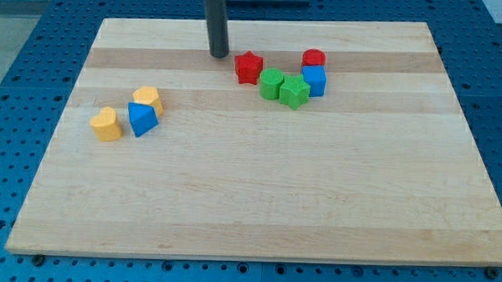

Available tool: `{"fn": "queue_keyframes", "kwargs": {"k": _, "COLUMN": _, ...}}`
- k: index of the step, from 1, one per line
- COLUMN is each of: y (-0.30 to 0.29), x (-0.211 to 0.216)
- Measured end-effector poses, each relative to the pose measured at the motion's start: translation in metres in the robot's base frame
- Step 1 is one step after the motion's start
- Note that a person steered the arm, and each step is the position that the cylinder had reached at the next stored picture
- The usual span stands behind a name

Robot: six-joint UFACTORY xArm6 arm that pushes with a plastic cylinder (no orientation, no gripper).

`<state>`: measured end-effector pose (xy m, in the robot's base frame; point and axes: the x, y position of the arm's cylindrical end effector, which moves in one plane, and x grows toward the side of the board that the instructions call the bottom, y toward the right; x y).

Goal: Place the red star above the green circle

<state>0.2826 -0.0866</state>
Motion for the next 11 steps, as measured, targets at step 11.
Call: {"fn": "queue_keyframes", "kwargs": {"k": 11, "y": 0.051, "x": 0.029}}
